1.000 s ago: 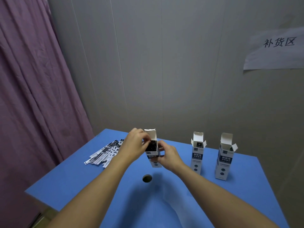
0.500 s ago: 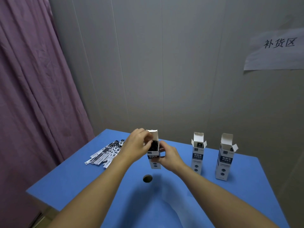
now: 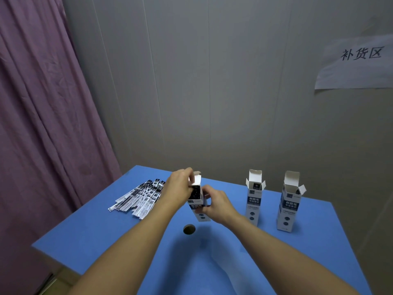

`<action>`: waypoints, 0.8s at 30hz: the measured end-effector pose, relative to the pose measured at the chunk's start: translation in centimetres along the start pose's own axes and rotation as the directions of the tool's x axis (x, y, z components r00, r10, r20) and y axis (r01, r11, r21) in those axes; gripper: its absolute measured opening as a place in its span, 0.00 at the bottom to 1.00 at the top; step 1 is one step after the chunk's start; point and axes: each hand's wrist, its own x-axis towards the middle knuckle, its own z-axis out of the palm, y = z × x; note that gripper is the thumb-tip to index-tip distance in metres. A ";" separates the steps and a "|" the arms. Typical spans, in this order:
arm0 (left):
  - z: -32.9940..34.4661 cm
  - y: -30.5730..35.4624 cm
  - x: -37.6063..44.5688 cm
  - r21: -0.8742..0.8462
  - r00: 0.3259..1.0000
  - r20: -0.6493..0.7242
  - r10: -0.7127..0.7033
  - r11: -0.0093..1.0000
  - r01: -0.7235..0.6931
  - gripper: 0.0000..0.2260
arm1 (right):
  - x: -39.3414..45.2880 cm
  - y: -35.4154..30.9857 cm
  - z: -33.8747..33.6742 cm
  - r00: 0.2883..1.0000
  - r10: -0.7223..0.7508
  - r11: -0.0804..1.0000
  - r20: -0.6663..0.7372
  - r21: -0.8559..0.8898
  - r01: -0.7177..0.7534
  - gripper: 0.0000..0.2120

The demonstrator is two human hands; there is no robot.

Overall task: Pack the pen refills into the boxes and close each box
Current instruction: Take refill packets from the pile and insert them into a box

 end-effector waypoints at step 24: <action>1.9 -5.9 -0.7 -0.131 0.971 -0.120 -0.206 0.973 0.191 0.06 | 3.5 5.2 -0.8 0.932 0.361 0.923 -0.040 0.154 -0.351 0.21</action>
